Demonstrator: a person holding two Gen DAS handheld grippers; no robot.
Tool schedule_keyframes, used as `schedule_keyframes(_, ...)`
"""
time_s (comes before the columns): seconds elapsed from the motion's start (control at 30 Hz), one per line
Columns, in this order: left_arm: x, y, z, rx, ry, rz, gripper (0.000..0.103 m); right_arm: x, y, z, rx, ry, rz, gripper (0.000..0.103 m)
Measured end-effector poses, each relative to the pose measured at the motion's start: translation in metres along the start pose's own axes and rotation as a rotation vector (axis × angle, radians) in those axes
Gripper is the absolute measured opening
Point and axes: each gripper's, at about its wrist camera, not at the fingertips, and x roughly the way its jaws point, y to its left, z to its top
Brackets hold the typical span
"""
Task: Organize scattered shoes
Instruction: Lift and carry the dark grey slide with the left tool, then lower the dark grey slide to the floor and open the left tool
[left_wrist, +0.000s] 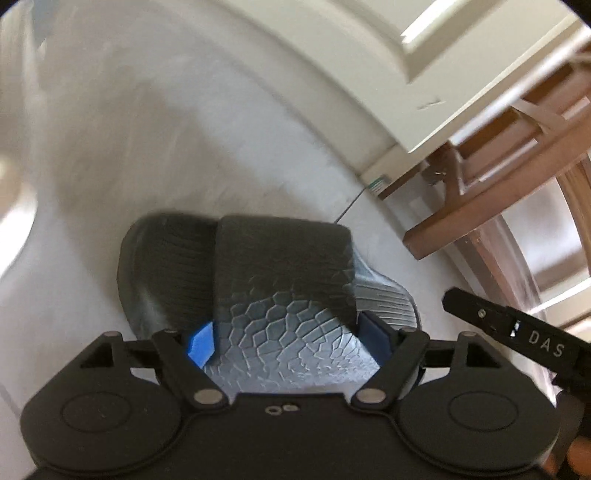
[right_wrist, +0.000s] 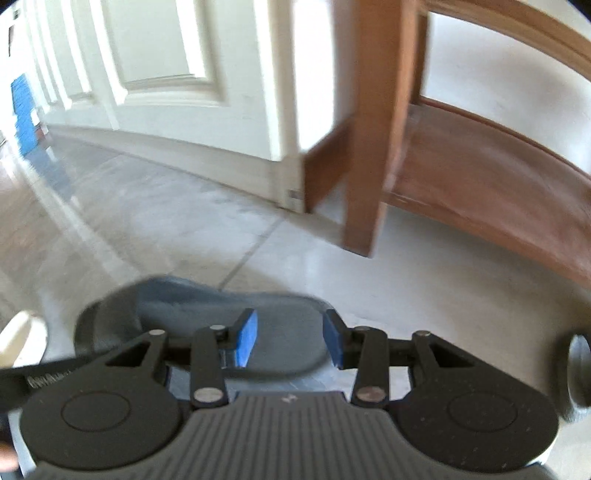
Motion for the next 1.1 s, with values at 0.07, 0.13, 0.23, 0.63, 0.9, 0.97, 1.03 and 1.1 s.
schedule_keyframes(0.07,-0.004,0.0,-0.009,-0.023,0.043,0.004,0.083,-0.003,0.007,0.001,-0.032,0.005,0.001,0.044)
schedule_keyframes(0.13,-0.005,-0.001,-0.016,-0.02,0.09,0.005,0.084,-0.007,0.011,0.0,-0.069,0.02,-0.001,0.044)
schedule_keyframes(0.23,-0.009,-0.003,-0.022,-0.012,0.174,-0.002,0.085,-0.011,0.008,-0.003,-0.094,0.05,-0.01,0.044)
schedule_keyframes(0.63,-0.057,-0.04,-0.038,0.156,0.336,0.011,0.086,-0.064,-0.063,-0.034,-0.199,0.112,-0.087,0.044)
schedule_keyframes(0.9,-0.042,-0.178,-0.045,0.609,0.247,-0.372,0.086,-0.125,-0.164,-0.063,-0.132,0.107,-0.223,0.044)
schedule_keyframes(0.97,-0.024,-0.21,-0.049,0.652,0.264,-0.42,0.086,-0.137,-0.193,-0.074,-0.062,0.087,-0.263,0.044)
schedule_keyframes(1.03,0.006,-0.246,-0.059,0.656,0.295,-0.466,0.086,-0.151,-0.231,-0.093,0.04,0.049,-0.322,0.044)
schedule_keyframes(1.1,0.037,-0.279,-0.073,0.658,0.329,-0.531,0.086,-0.157,-0.256,-0.109,0.115,0.037,-0.356,0.044)
